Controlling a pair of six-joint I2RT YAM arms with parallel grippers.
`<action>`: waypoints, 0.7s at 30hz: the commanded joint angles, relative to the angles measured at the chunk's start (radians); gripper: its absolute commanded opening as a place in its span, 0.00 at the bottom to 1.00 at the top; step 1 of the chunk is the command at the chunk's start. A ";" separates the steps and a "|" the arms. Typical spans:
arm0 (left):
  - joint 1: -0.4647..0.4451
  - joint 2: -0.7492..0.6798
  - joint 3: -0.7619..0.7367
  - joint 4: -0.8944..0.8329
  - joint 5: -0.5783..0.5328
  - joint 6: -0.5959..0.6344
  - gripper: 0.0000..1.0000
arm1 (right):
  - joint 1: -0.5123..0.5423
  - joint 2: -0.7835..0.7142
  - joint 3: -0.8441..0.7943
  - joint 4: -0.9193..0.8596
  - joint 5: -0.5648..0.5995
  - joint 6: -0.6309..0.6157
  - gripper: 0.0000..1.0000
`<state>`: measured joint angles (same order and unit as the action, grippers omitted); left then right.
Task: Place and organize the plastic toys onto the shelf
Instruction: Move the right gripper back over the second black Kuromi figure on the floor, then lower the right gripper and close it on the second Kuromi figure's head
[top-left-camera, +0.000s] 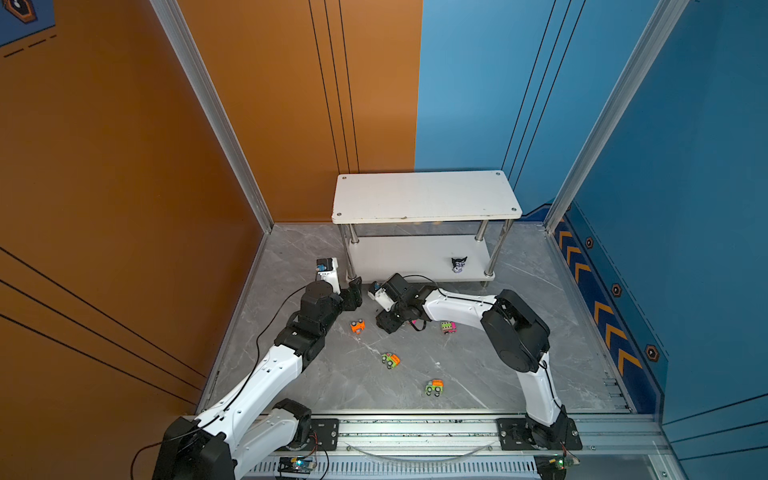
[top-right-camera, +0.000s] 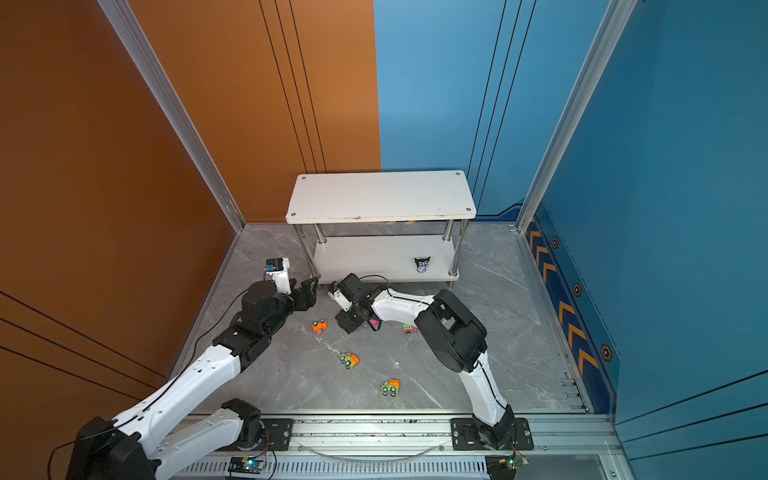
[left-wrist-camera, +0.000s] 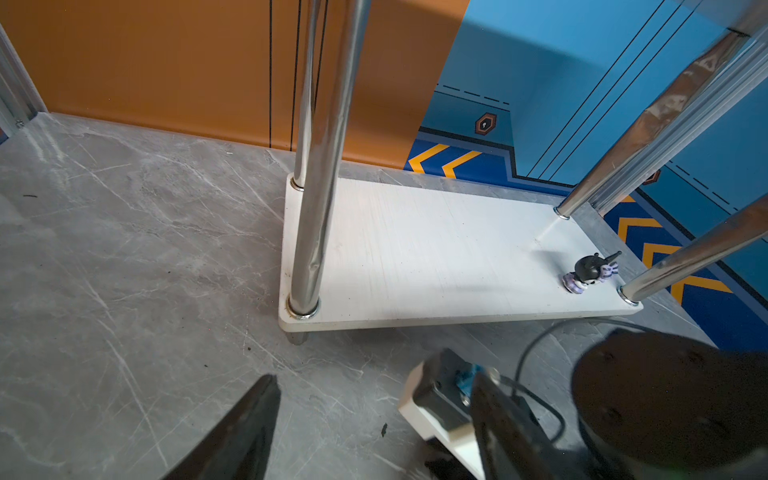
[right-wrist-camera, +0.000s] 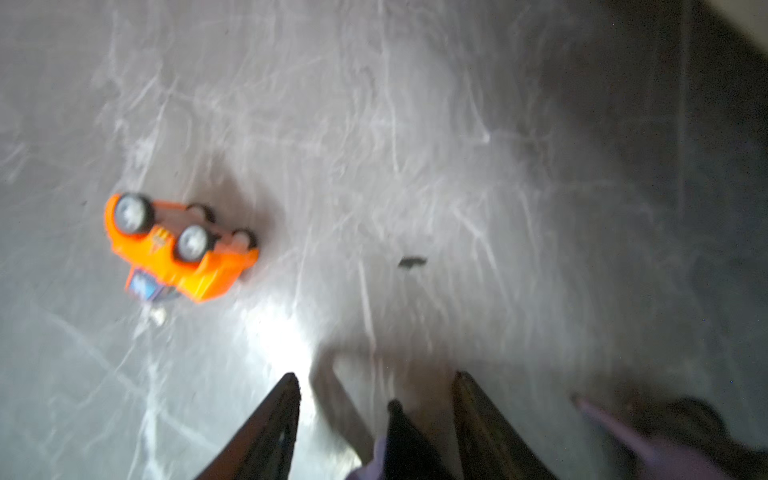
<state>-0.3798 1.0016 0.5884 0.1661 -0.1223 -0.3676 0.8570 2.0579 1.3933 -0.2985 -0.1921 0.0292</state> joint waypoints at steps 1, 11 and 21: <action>0.007 0.014 0.019 0.016 0.032 -0.008 0.74 | 0.015 -0.119 -0.083 -0.061 -0.059 -0.002 0.61; 0.006 0.078 0.034 0.049 0.075 -0.025 0.66 | 0.052 -0.310 -0.175 -0.127 0.137 0.082 0.61; 0.007 0.109 0.045 0.049 0.075 -0.031 0.55 | 0.104 -0.277 -0.203 -0.143 0.052 0.100 0.00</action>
<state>-0.3798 1.0988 0.6006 0.1989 -0.0654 -0.3912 0.9421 1.7489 1.2003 -0.4126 -0.1116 0.1127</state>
